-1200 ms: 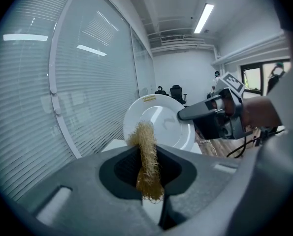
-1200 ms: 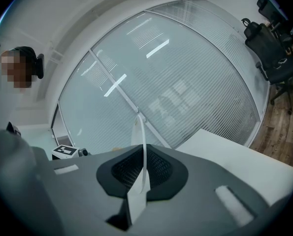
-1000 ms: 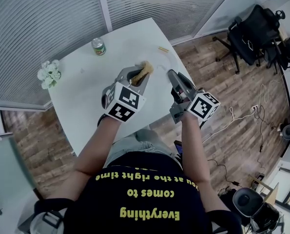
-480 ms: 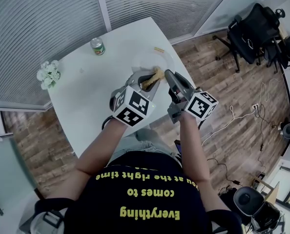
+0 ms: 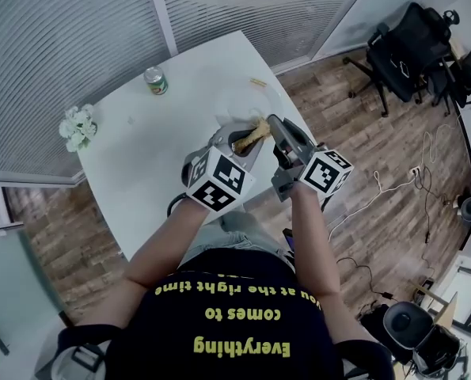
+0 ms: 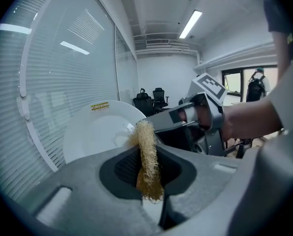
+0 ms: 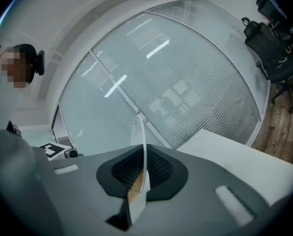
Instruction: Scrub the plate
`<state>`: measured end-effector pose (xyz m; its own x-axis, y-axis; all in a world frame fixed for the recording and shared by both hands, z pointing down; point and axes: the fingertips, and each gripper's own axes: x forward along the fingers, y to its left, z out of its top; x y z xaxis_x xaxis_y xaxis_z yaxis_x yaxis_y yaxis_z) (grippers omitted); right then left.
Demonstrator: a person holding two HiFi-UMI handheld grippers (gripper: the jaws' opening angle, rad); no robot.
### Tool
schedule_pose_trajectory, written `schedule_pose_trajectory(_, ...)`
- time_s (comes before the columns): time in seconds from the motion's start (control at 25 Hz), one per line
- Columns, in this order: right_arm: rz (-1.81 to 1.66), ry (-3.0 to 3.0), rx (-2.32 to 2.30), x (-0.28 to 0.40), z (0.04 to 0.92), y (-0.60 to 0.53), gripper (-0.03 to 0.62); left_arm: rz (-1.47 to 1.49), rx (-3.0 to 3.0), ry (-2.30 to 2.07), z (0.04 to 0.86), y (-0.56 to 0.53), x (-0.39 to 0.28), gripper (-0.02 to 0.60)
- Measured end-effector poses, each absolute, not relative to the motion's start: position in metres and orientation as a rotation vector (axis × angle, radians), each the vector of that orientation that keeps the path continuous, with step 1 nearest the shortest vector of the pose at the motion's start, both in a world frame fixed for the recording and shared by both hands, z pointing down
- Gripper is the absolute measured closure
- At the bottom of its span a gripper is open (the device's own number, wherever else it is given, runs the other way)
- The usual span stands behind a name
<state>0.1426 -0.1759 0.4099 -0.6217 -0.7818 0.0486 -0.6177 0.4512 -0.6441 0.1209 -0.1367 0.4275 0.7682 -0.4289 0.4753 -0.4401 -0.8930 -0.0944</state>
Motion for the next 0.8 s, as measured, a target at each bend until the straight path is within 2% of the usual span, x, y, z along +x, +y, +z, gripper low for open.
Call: schedule_pose_trajectory(0.8,-0.901,2.427,-1.26,0.155,0.405,-0.17,0.582,0.847,2.88,-0.874,0.437,-0.159,0.082,0.532)
